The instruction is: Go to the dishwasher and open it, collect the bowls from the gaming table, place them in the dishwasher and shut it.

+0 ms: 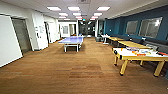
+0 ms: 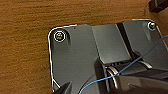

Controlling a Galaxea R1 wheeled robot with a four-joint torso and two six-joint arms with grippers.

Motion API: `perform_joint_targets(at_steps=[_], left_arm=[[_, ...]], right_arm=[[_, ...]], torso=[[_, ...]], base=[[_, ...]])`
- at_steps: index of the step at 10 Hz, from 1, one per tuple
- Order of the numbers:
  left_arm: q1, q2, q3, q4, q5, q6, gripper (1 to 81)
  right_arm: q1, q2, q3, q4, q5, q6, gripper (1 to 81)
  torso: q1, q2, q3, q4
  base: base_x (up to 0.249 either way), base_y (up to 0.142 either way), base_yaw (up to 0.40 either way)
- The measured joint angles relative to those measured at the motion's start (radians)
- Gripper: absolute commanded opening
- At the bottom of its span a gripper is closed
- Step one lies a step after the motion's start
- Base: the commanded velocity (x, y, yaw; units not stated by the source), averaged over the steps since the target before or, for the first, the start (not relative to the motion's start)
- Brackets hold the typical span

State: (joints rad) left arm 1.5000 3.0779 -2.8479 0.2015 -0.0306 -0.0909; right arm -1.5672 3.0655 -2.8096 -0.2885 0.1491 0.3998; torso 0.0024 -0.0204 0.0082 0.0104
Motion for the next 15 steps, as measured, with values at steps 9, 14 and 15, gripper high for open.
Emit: perform_joint_targets(at_steps=[9,14,15], left_arm=[[-0.006,0.0,-0.001,0.0,-0.003,0.0,81.1],[-0.006,0.003,0.0,0.0,-0.003,0.0,81.1],[-0.006,0.003,0.0,0.0,-0.003,0.0,81.1]], right_arm=[[0.005,0.001,-0.001,0.0,0.0,0.0,81.1],[-0.017,0.005,-0.007,0.089,0.0,-0.056,81.1],[-0.021,0.013,-0.014,0.142,-0.013,-0.133,81.1]], torso=[[0.001,0.0,0.0,0.0],[0.001,0.0,0.0,0.0],[0.001,0.0,0.0,0.0]], base=[[0.225,0.0,0.0],[0.208,0.0,0.0],[0.202,0.0,0.0]])
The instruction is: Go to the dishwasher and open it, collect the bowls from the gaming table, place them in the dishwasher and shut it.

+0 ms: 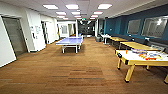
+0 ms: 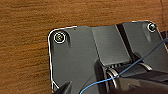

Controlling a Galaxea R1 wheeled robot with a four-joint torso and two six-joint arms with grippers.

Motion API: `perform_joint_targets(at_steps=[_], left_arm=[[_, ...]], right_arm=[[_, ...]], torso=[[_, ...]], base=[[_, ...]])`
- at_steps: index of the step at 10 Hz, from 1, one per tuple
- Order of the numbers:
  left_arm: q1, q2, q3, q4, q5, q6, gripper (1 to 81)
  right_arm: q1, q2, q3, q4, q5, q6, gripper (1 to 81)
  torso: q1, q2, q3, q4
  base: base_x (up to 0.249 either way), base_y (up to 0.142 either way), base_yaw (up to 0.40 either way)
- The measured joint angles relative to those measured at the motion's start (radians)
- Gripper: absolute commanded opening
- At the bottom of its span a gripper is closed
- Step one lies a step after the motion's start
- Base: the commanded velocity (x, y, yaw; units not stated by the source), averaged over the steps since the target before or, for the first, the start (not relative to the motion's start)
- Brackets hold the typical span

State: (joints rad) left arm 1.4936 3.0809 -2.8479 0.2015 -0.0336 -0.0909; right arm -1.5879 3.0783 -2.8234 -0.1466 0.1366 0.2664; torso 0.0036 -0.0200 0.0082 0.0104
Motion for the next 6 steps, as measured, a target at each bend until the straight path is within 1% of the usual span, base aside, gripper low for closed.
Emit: perform_joint_targets(at_steps=[1,2,3,6], left_arm=[[0.0,0.002,0.0,0.0,0.0,0.0,81.1],[0.0,0.002,0.0,0.0,0.0,0.0,81.1],[0.0,0.002,0.0,0.0,0.0,0.0,81.1],[0.0,0.003,0.0,0.0,0.0,0.0,81.1]], right_arm=[[0.003,0.004,-0.002,0.078,0.003,-0.082,81.1],[0.006,0.006,-0.005,0.117,0.013,-0.114,81.1],[0.01,0.004,-0.004,0.132,0.019,-0.117,81.1],[0.012,-0.012,0.007,0.139,0.02,-0.116,81.1]], torso=[[0.0,0.0,0.0,0.0],[0.0,0.0,0.0,0.0],[0.0,0.0,0.0,0.0],[0.0,0.0,0.0,0.0]], base=[[0.203,0.0,0.0],[0.203,0.0,0.0],[0.202,0.0,0.0],[0.202,0.0,0.0]])
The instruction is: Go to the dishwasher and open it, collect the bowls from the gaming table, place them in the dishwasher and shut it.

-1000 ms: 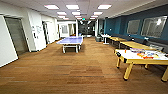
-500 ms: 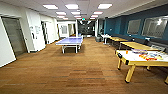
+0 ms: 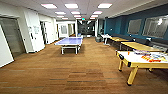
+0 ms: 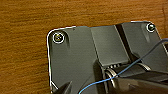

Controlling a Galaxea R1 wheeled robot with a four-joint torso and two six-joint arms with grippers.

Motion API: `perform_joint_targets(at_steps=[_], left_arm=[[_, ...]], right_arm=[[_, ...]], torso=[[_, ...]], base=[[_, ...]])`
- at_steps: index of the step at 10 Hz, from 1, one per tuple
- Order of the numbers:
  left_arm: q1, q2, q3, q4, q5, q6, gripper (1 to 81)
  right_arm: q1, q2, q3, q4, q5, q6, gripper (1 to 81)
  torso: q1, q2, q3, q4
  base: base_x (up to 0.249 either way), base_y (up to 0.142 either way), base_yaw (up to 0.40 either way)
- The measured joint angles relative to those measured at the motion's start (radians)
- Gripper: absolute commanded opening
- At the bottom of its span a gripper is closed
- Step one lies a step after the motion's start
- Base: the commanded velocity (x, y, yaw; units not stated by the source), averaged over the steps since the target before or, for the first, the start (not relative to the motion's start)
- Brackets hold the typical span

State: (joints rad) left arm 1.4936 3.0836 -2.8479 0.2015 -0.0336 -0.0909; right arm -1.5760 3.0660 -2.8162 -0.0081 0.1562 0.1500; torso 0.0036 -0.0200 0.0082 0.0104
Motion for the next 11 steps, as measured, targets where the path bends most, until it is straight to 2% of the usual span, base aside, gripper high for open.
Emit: perform_joint_targets(at_steps=[11], left_arm=[[0.0,0.0,0.0,0.0,0.0,0.0,81.1]], right_arm=[[0.0,0.001,0.007,0.0,0.0,-0.005,81.1]], torso=[[0.0,0.0,0.0,0.0]], base=[[0.202,0.0,0.0]])
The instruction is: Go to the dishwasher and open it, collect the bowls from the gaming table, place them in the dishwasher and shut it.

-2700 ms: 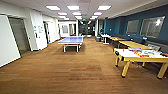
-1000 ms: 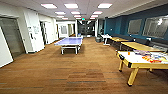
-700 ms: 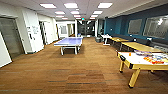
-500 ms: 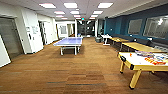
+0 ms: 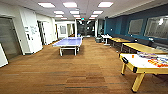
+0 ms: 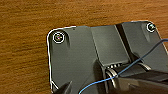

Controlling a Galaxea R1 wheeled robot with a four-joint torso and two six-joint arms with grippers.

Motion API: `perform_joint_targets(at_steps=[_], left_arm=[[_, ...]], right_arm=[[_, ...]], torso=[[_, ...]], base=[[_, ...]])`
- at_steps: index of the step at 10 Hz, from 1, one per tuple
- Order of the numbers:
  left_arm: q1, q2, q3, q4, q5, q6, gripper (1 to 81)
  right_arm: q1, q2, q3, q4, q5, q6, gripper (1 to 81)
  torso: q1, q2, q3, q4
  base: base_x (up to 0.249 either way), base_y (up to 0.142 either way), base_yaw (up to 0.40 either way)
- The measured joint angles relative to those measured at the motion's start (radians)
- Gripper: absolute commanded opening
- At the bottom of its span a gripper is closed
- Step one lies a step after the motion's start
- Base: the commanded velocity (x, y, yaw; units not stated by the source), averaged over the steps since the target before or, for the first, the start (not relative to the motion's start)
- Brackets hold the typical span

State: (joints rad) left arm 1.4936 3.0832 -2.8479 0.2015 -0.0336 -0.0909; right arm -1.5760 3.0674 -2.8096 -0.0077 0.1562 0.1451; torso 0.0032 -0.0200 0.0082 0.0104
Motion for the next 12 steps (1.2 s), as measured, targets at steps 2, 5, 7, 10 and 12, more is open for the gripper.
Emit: perform_joint_targets(at_steps=[2,5,7,10,12], left_arm=[[0.0,0.0,0.001,0.0,0.0,0.0,81.1],[0.0,0.0,0.001,0.0,0.0,0.0,81.1],[0.0,0.0,0.001,0.0,0.0,0.0,81.1],[0.0,0.0,0.001,0.0,0.0,0.0,81.1],[0.0,0.0,0.001,0.0,0.0,0.0,81.1]], right_arm=[[0.003,0.0,0.0,0.0,0.0,0.0,81.1],[0.003,0.0,0.0,0.0,0.0,0.0,81.1],[0.003,0.0,0.0,0.0,0.0,0.0,81.1],[0.003,0.0,0.0,0.0,0.0,0.0,81.1],[0.003,0.0,0.0,0.0,0.0,0.0,81.1]], torso=[[0.0,0.0,0.0,0.0],[0.0,0.0,0.0,0.0],[0.0,0.0,0.0,0.0],[0.0,0.0,0.0,0.0],[0.0,0.0,0.0,0.0]], base=[[0.202,0.0,0.0],[0.202,0.0,0.0],[0.202,0.0,0.0],[0.202,0.0,0.0],[0.199,0.0,0.0]])
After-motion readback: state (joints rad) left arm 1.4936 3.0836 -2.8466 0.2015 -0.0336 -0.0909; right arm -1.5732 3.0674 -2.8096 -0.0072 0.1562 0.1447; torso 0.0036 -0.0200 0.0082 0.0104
